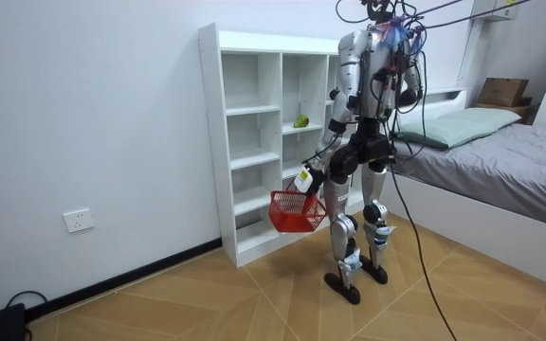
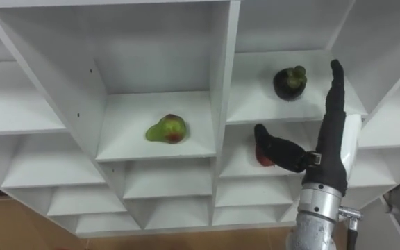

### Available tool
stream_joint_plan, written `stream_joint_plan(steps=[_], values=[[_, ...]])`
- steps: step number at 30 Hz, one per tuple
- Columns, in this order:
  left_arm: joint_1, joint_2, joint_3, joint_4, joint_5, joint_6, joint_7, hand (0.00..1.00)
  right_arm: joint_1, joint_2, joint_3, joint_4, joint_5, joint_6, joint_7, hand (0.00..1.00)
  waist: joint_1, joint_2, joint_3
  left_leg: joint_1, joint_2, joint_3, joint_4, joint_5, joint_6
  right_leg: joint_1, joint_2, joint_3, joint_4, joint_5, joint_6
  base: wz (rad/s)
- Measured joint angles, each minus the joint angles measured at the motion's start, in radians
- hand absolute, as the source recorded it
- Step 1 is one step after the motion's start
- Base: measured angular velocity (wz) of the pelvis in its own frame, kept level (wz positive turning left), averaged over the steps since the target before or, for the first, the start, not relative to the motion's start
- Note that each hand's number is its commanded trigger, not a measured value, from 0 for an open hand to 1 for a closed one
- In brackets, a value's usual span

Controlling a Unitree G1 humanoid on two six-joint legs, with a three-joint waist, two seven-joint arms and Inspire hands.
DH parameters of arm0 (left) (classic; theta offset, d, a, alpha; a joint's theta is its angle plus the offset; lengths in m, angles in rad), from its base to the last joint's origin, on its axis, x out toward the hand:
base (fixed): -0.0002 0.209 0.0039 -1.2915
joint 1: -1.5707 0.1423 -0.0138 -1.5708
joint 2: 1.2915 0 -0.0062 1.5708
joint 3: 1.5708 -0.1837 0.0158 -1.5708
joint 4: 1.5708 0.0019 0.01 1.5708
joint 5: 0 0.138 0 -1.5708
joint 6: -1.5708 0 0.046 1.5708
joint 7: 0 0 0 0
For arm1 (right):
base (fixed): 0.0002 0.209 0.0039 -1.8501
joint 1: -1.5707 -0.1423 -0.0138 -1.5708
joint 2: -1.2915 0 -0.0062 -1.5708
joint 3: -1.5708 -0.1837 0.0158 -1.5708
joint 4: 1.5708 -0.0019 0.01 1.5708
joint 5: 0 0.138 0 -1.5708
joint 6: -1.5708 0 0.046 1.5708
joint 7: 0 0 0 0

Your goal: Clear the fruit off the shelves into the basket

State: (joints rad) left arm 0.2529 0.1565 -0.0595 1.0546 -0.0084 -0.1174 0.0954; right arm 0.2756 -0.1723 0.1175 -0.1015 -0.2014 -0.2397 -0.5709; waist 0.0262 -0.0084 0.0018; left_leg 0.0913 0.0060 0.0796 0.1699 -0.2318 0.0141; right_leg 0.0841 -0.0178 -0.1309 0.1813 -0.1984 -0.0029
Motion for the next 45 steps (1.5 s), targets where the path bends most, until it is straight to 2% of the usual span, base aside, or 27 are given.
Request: stream_joint_plan(steps=[6,10,14,20,22,26,36,42,45], values=[[-0.001,0.001,0.002,0.000,0.001,0.010,-0.008,1.00,-0.004,-0.003,-0.002,0.000,0.000,0.001,0.021,0.00,0.003,-0.003,-0.0019,0.008,-0.001,-0.014,0.001,0.002,-0.001,0.021,-0.001,-0.019,-0.012,0.000,0.000,0.09],[-0.011,0.007,0.008,-0.001,0.001,0.025,-0.025,1.00,-0.031,-0.032,-0.005,0.005,0.003,0.002,0.029,0.00,0.002,-0.006,-0.0005,0.008,-0.002,-0.026,0.007,0.003,-0.001,0.030,-0.003,-0.031,-0.013,0.000,0.000,0.08],[-0.016,0.016,0.008,-0.002,0.002,0.026,-0.030,1.00,-0.049,-0.042,-0.005,0.007,0.010,0.002,0.035,0.00,0.004,-0.014,0.0015,0.008,-0.003,-0.032,0.014,0.003,-0.002,0.036,-0.004,-0.038,-0.015,0.000,0.000,0.06],[-0.017,0.032,0.008,-0.002,0.004,0.041,-0.031,1.00,-0.103,-0.079,-0.024,0.015,0.077,0.023,0.058,0.00,0.006,-0.039,0.0025,0.006,-0.006,-0.041,0.018,0.004,-0.001,0.038,-0.007,-0.048,-0.015,0.000,0.000,0.04],[-0.017,0.034,0.018,-0.005,0.036,0.058,-0.036,1.00,-0.143,-0.093,-0.027,0.065,0.080,0.024,0.074,0.00,0.006,-0.046,0.0044,0.005,-0.005,-0.040,0.020,0.004,-0.001,0.038,-0.007,-0.048,-0.014,0.000,0.000,0.00],[-0.024,0.034,0.038,-0.005,0.088,0.066,-0.039,1.00,-0.210,-0.108,-0.065,0.130,0.097,0.028,0.113,0.00,0.009,-0.052,0.0032,0.004,-0.004,-0.040,0.019,0.004,-0.001,0.037,-0.006,-0.048,-0.013,0.000,0.000,0.00],[-0.027,0.032,0.059,-0.006,0.091,0.067,-0.040,1.00,-0.236,-0.109,-0.078,0.155,0.097,0.029,0.149,0.00,0.009,-0.051,0.0023,0.007,-0.004,-0.041,0.017,0.004,-0.001,0.035,-0.007,-0.051,-0.014,0.000,-0.001,0.00],[-0.023,0.028,0.062,-0.027,0.124,0.075,-0.043,1.00,-0.258,-0.109,-0.119,0.210,0.100,0.050,0.187,0.00,0.009,-0.054,0.0010,0.005,-0.004,-0.050,0.018,0.005,-0.001,0.036,-0.009,-0.061,-0.013,0.001,0.000,0.01],[-0.020,0.020,0.098,-0.036,0.132,0.079,-0.052,1.00,-0.258,-0.110,-0.143,0.225,0.119,0.059,0.203,0.00,0.009,-0.055,-0.0002,0.005,-0.004,-0.053,0.018,0.006,-0.001,0.036,-0.010,-0.063,-0.013,0.001,0.000,0.00]])
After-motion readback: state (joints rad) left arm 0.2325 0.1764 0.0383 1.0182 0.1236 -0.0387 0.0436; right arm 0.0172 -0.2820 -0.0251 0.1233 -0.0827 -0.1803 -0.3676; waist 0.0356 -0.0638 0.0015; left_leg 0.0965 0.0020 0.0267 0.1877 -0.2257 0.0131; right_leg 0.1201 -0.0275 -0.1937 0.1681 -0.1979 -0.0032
